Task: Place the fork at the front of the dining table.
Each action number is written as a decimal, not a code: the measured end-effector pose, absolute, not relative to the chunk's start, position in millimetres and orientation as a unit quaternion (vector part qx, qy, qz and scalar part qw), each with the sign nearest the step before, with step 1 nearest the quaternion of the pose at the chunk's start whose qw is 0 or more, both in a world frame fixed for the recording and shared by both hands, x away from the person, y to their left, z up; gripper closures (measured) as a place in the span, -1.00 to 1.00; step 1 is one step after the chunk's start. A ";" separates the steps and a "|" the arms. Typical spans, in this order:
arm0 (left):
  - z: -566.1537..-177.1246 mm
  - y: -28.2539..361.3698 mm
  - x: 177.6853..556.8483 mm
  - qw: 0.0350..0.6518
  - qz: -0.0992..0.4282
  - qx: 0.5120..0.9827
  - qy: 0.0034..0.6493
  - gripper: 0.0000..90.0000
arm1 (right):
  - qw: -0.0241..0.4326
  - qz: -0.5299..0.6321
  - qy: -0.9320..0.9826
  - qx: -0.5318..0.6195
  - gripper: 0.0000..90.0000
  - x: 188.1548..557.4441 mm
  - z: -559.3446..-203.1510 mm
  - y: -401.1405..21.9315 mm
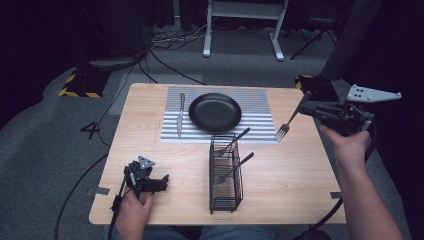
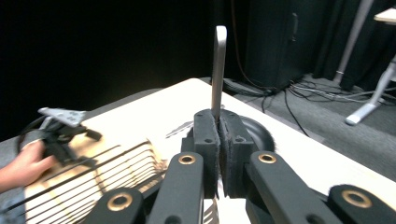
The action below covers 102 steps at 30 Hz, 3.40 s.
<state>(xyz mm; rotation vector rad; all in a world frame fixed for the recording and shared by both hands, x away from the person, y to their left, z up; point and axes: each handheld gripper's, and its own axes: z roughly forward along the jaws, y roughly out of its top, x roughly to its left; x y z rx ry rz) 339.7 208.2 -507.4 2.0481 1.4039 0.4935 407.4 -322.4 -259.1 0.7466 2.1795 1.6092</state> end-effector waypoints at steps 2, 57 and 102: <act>-507.4 208.2 339.7 0.300 0.186 0.772 0.529 -1.00 | 0.167 0.562 0.762 0.276 0.92 422.6 -265.1 -324.3; -507.6 208.1 339.6 0.301 0.185 0.771 0.530 -1.00 | 0.142 0.473 0.798 0.345 0.91 531.6 -393.9 -249.4; -507.7 207.9 339.5 0.301 0.185 0.770 0.531 -1.00 | 0.127 0.381 0.805 0.436 0.50 556.0 -451.6 -280.0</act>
